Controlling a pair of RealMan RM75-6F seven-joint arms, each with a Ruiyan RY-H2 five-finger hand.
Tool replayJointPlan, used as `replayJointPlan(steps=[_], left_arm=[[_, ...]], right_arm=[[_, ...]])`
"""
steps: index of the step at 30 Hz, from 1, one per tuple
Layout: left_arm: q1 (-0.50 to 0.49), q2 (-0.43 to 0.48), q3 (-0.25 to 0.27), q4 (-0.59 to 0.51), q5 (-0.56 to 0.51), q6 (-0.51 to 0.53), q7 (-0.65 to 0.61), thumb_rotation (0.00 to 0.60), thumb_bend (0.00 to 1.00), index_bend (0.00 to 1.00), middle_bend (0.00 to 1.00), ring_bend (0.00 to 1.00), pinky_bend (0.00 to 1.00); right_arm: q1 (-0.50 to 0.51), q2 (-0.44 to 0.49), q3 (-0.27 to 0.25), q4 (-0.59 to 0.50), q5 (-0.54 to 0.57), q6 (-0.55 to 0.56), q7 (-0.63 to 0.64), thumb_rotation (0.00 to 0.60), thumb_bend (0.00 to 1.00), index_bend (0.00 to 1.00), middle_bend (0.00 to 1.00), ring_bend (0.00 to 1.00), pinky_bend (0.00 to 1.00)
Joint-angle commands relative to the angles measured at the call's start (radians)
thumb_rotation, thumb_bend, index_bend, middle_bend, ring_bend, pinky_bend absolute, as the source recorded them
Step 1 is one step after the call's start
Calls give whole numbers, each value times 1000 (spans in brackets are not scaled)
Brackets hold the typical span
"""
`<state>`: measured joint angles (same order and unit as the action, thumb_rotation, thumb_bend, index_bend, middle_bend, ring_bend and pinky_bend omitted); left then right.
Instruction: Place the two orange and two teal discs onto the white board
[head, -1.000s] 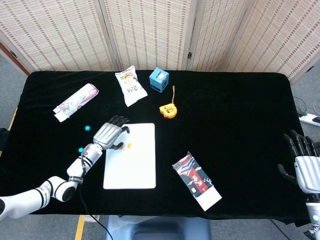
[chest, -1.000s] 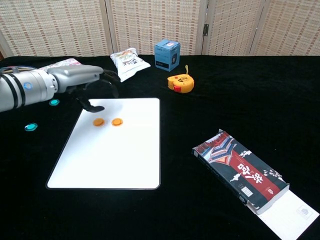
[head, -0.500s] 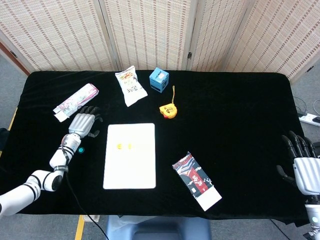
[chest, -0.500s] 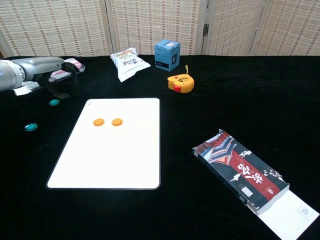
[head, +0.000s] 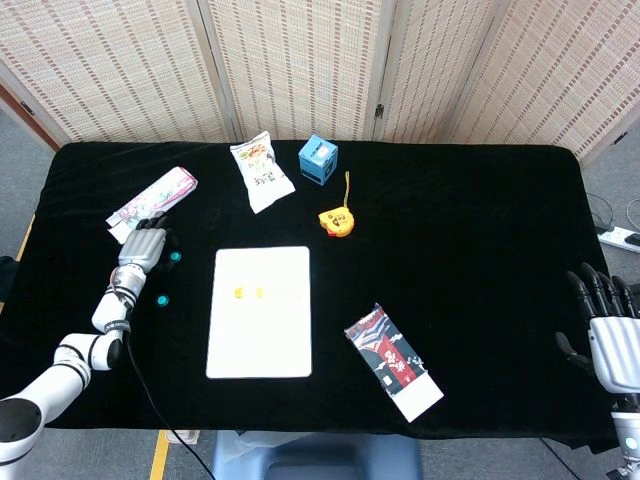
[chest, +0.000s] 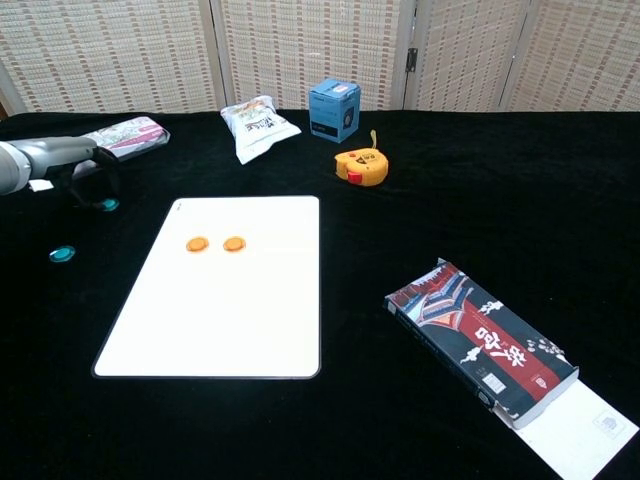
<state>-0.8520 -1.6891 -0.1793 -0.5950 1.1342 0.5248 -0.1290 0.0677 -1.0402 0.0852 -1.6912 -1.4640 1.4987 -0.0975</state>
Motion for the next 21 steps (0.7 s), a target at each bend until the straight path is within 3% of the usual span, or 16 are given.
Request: replayJointPlan(steps=[1, 21], left_arm=[[13, -14, 11, 15, 36, 18, -32, 600, 414, 417, 108, 0, 0], [24, -71, 20, 127, 117, 39, -139, 600, 415, 455, 111, 0, 0]], right_arm=[[2, 0, 1, -2, 1, -3, -3, 600, 361, 0, 1, 0, 0], [1, -1, 4, -4, 4, -2, -6, 600, 361, 0, 1, 0, 0]])
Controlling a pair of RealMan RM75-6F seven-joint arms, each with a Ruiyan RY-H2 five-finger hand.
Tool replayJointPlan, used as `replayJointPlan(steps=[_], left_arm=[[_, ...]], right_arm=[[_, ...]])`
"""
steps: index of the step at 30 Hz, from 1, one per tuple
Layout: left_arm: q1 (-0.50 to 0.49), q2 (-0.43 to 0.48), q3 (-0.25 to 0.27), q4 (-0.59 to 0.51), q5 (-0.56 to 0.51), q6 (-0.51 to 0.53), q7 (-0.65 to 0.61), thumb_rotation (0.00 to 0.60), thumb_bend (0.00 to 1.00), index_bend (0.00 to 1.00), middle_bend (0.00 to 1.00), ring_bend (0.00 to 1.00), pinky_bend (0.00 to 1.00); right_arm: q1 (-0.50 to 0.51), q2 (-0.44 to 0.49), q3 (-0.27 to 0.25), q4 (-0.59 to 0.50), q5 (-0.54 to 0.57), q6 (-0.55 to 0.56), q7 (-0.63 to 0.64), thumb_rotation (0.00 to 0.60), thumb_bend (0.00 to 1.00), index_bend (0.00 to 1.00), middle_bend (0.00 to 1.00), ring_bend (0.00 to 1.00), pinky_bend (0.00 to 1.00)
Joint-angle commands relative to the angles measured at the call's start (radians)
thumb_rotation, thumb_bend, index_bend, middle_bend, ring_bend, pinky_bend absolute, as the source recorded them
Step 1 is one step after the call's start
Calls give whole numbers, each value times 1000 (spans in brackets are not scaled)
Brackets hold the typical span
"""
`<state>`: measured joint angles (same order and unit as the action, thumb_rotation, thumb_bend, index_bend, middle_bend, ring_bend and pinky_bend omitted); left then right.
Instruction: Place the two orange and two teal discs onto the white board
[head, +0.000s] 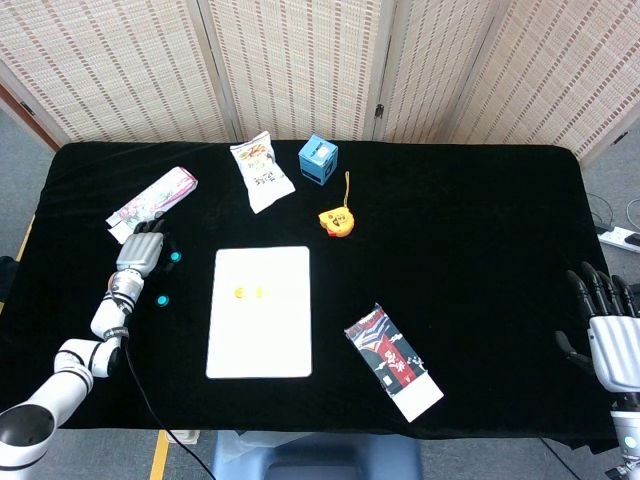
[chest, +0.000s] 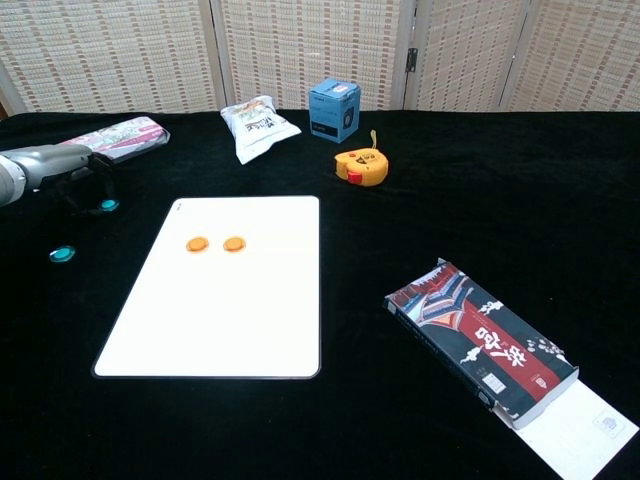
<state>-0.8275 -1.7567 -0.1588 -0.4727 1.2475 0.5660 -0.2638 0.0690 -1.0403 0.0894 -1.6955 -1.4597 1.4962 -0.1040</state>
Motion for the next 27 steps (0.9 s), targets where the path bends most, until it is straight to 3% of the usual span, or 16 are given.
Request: replayJointPlan(steps=[1, 18, 21, 27], left_arm=[[-1, -4, 0, 6, 6, -3, -5, 600, 415, 456, 112, 0, 0], [-5, -6, -3, 6, 40, 27, -25, 600, 418, 519, 135, 0, 0], [3, 25, 12, -46, 73, 78, -33, 600, 420, 519, 134, 0, 0], [26, 138, 58, -252, 163, 205, -24, 600, 422, 518, 134, 0, 0]], right_arm=[[0, -1, 0, 0, 0, 0, 0, 600, 360, 0, 1, 0, 0], [-2, 1, 2, 1, 6, 0, 0, 600, 361, 0, 1, 0, 0], [1, 1, 3, -1, 3, -2, -1, 600, 361, 0, 1, 0, 0], [8, -1, 4, -2, -1, -10, -4, 600, 361, 0, 1, 0, 0]])
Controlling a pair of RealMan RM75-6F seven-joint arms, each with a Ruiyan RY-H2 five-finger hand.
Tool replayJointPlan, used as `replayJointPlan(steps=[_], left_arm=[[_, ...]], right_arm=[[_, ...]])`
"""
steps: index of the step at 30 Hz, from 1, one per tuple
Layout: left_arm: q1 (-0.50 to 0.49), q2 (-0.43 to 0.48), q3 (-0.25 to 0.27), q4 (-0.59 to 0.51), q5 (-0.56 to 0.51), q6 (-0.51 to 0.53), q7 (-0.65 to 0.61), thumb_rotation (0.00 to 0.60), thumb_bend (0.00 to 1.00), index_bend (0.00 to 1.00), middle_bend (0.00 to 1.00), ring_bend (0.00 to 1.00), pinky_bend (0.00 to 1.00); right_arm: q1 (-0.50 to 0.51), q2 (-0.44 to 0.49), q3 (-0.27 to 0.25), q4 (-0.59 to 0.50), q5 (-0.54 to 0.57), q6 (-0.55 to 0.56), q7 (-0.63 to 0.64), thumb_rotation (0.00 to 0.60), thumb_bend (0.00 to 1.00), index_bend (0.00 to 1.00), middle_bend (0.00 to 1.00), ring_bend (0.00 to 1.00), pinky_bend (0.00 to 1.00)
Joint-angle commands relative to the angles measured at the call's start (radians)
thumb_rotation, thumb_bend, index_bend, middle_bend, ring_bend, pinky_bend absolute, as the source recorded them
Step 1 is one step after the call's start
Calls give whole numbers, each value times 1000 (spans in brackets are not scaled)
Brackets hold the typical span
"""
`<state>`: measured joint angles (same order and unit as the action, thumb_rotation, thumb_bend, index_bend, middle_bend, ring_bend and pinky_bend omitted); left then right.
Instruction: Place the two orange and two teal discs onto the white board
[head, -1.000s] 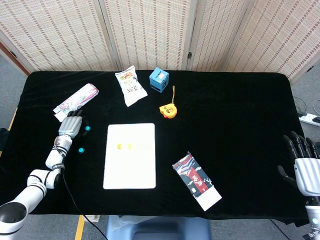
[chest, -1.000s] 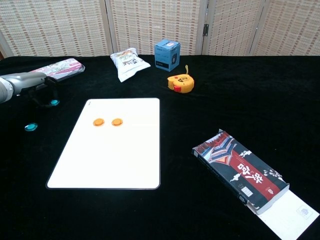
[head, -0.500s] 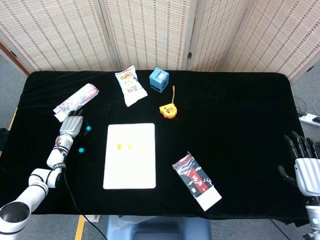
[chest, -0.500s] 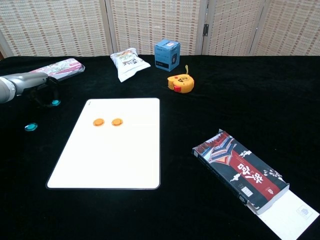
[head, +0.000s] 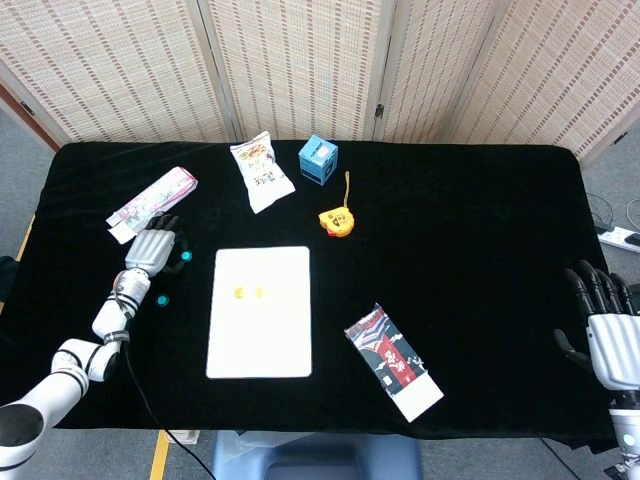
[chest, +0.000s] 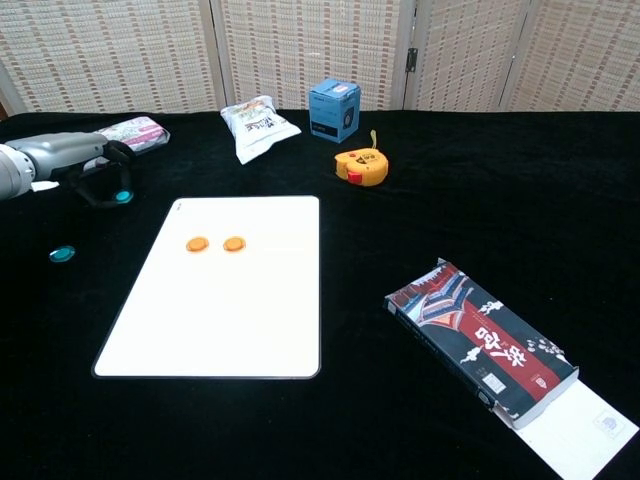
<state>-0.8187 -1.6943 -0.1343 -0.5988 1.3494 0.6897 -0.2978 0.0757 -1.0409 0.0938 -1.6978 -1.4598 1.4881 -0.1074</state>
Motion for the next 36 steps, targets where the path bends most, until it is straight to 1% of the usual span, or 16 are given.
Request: replayJointPlan(steps=[1, 5, 7, 14, 17, 26, 36], left_arm=[[21, 96, 41, -165, 75, 99, 20, 600, 422, 518, 134, 0, 0], [34, 184, 68, -349, 127, 168, 79, 600, 422, 518, 134, 0, 0], [38, 218, 78, -432, 142, 186, 110, 600, 422, 518, 134, 0, 0], [39, 280, 109, -629, 187, 212, 214, 600, 422, 516, 134, 0, 0], [36, 293, 119, -687, 202, 213, 251, 600, 422, 515, 134, 0, 0], [30, 294, 145, -771, 210, 187, 345, 600, 422, 504, 134, 0, 0], [24, 261, 149, -772, 195, 165, 396, 600, 421, 494, 134, 0, 0]], right_arm=[[2, -2, 0, 0, -1, -2, -1, 600, 361, 0, 1, 0, 0], [5, -5, 0, 2, -2, -6, 0, 600, 360, 0, 1, 0, 0], [7, -6, 0, 3, -4, -7, 1, 600, 361, 0, 1, 0, 0], [5, -8, -2, 10, -8, -4, 11, 600, 361, 0, 1, 0, 0], [3, -8, -4, 14, -10, -1, 16, 600, 361, 0, 1, 0, 0], [-3, -11, -6, 26, -9, 4, 29, 600, 361, 0, 1, 0, 0], [0, -10, -6, 28, -11, 0, 30, 600, 361, 0, 1, 0, 0]])
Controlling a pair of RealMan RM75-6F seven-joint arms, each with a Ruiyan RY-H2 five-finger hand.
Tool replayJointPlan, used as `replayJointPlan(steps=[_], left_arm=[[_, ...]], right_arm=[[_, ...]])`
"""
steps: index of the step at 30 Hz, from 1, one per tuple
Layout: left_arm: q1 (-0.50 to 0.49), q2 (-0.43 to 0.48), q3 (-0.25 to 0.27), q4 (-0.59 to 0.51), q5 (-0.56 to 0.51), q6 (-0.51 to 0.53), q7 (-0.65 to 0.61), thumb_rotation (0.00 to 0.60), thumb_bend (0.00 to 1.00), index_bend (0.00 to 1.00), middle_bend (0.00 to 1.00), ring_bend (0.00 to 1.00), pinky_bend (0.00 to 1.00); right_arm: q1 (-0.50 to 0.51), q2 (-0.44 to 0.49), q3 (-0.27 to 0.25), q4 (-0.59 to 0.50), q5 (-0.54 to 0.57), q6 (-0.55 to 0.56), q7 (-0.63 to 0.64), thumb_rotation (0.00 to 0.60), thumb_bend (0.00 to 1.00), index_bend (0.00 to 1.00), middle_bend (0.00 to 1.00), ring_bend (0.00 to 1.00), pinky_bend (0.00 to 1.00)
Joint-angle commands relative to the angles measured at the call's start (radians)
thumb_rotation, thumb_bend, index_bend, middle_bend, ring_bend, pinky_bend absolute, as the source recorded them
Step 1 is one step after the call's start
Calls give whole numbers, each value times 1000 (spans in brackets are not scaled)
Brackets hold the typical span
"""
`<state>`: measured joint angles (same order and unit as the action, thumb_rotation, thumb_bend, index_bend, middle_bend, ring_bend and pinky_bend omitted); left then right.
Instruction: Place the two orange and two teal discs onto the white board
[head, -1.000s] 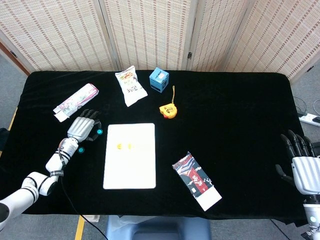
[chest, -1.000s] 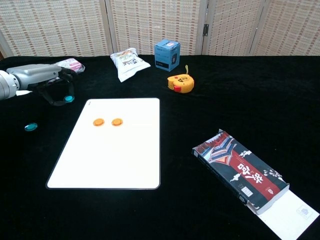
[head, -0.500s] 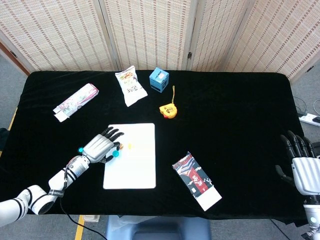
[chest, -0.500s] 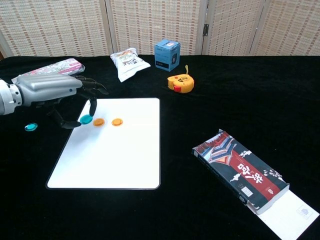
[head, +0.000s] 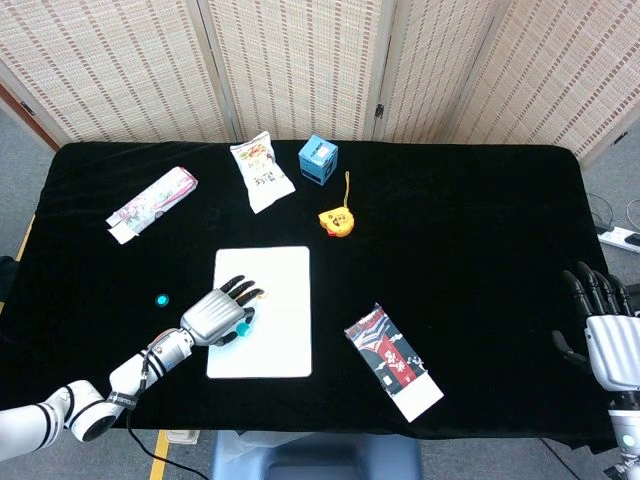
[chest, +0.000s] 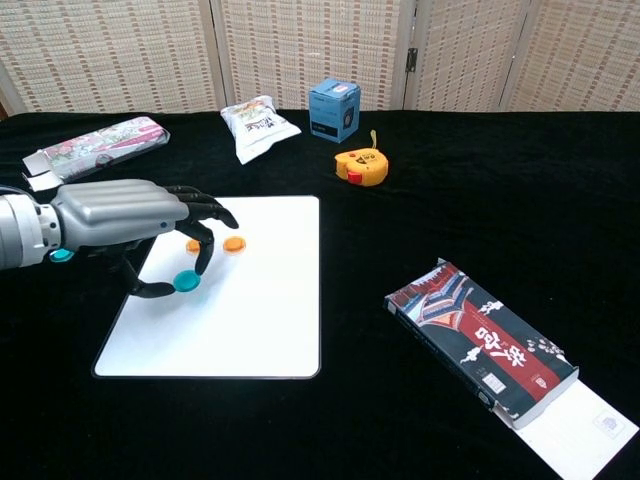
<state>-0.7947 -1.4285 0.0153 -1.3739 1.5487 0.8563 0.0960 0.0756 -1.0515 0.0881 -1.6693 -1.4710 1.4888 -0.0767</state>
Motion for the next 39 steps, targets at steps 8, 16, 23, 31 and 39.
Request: replayJointPlan(steps=[8, 16, 23, 31, 39], left_arm=[[-8, -25, -6, 24, -22, -18, 13, 600, 420, 477, 134, 0, 0], [-8, -19, 0, 14, -32, -28, 30, 600, 420, 355, 113, 0, 0], [30, 27, -11, 6, -66, 20, 0, 600, 419, 359, 104, 0, 0], [106, 42, -14, 122, -144, 50, -101, 600, 420, 414, 104, 0, 0], [160, -8, -2, 264, -171, 48, -176, 600, 420, 421, 104, 0, 0]], right_arm=[[-2, 2, 0, -3, 3, 1, -3, 600, 361, 0, 1, 0, 0], [-3, 3, 0, -3, 5, 2, -3, 600, 361, 0, 1, 0, 0], [-2, 5, 2, -4, 1, 4, -1, 600, 362, 0, 1, 0, 0], [4, -3, 1, 4, -8, -1, 8, 600, 361, 0, 1, 0, 0], [13, -6, 2, 8, -18, -6, 11, 600, 361, 0, 1, 0, 0]])
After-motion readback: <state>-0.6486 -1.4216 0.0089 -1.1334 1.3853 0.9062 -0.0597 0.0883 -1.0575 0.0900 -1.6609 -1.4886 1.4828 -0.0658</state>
